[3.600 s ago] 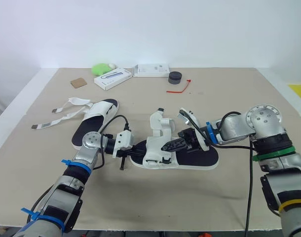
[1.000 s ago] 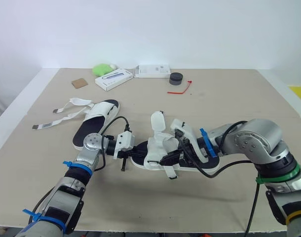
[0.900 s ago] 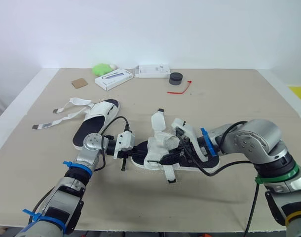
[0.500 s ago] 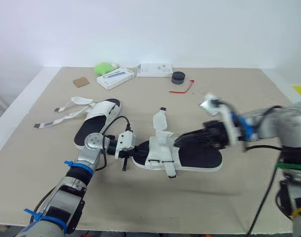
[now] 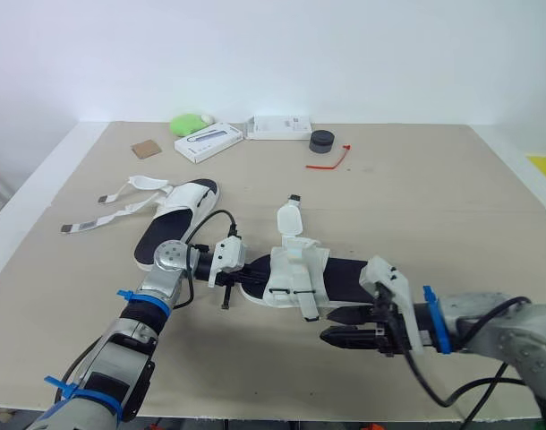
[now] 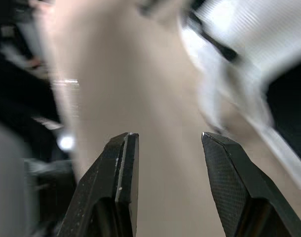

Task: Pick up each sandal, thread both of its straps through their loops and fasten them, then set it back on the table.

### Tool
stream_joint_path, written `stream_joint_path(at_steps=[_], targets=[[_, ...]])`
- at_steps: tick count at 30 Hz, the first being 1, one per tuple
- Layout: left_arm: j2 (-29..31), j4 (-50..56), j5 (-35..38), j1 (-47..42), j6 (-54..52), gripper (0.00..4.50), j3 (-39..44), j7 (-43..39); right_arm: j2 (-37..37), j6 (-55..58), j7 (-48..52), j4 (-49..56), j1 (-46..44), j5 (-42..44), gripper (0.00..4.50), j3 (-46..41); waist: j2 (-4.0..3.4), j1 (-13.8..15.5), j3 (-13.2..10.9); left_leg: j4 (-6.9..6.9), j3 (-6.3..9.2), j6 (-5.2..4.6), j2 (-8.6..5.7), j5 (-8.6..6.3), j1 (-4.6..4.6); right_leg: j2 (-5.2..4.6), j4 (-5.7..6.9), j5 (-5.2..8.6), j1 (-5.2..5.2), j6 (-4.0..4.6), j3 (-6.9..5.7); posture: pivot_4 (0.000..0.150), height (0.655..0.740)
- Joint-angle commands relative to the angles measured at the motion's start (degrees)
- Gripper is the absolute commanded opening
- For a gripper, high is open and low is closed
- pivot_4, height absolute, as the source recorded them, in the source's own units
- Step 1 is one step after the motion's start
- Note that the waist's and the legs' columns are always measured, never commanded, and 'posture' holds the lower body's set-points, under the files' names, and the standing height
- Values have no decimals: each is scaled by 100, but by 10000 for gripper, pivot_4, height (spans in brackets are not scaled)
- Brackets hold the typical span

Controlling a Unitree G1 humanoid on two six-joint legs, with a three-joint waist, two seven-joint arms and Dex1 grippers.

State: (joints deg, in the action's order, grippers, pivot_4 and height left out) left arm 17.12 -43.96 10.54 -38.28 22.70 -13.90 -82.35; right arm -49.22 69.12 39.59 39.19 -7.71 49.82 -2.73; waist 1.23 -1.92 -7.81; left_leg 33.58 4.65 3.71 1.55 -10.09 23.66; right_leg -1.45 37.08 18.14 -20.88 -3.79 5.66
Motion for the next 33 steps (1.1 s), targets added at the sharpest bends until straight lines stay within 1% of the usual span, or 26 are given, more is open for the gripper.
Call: stream_joint_path(at_steps=[1, 4, 9, 15, 19, 20, 27, 30, 32, 33], targets=[[164, -798, -762, 370, -202, 0, -469, 42, 85, -258, -125, 121, -47, -86, 22288, -18, 1, 1, 0, 0, 1, -1, 1, 0, 0, 2, 0, -1, 0, 1, -1, 1500, 7400], [156, -821, -772, 336, -196, 0, -471, 27, 192, -357, -206, -10, -206, -179, 22288, 125, 1, 1, 0, -1, 3, -1, 1, 1, 0, 5, 0, -3, 2, 1, -2, 1500, 7400], [147, -824, -769, 315, -208, 0, -470, 27, 395, -195, -255, -128, -627, -65, 22288, 353, 5, 2, -2, -1, 4, -2, 1, 1, 1, 5, 0, -5, 3, 0, -2, 1500, 7400], [187, -766, -751, 379, -223, 0, -452, 37, 383, 61, -109, -195, -665, 214, 22288, 396, 5, 3, -2, -1, 4, -3, 1, 2, 1, 5, 0, -6, 5, 0, -2, 1500, 7400], [206, -750, -746, 397, -232, 0, -441, 46, 272, 198, 53, -207, -627, 520, 3483, 238, 4, 3, -2, -1, 5, -3, 1, 2, 0, 6, 0, -6, 6, 0, -3, 1500, 7400], [205, -751, -747, 397, -234, 0, -441, 49, 262, 214, 66, -223, -632, 575, 112, 216, 4, 3, -2, -1, 5, -3, 1, 2, 1, 6, 0, -6, 6, 0, -3, 1500, 7400], [177, -776, -746, 373, -235, 0, -436, 76, 302, 296, 107, -331, -766, 950, 112, 143, 4, 3, -2, -1, 5, -3, 1, 2, 0, 6, 0, -7, 7, -1, -2, 1500, 7400], [162, -798, -749, 354, -230, 0, -438, 83, 260, 257, 375, -209, -790, 1712, 112, -216, 4, 4, -2, -1, 4, -4, 0, 2, 1, 6, 0, -9, 7, -4, -2, 1500, 7400], [153, -819, -755, 341, -223, 0, -440, 90, 167, 233, 471, -277, -919, 2720, 112, -568, 4, 4, -3, -1, 5, -4, 0, 2, 1, 7, 0, -10, 9, -4, -2, 1500, 7400], [148, -829, -756, 334, -224, 0, -440, 95, 128, 209, 364, -428, -1072, 3267, 112, -688, 5, 3, -3, -1, 5, -4, 0, 2, -1, 7, 0, -10, 12, -5, -2, 1500, 7400]])
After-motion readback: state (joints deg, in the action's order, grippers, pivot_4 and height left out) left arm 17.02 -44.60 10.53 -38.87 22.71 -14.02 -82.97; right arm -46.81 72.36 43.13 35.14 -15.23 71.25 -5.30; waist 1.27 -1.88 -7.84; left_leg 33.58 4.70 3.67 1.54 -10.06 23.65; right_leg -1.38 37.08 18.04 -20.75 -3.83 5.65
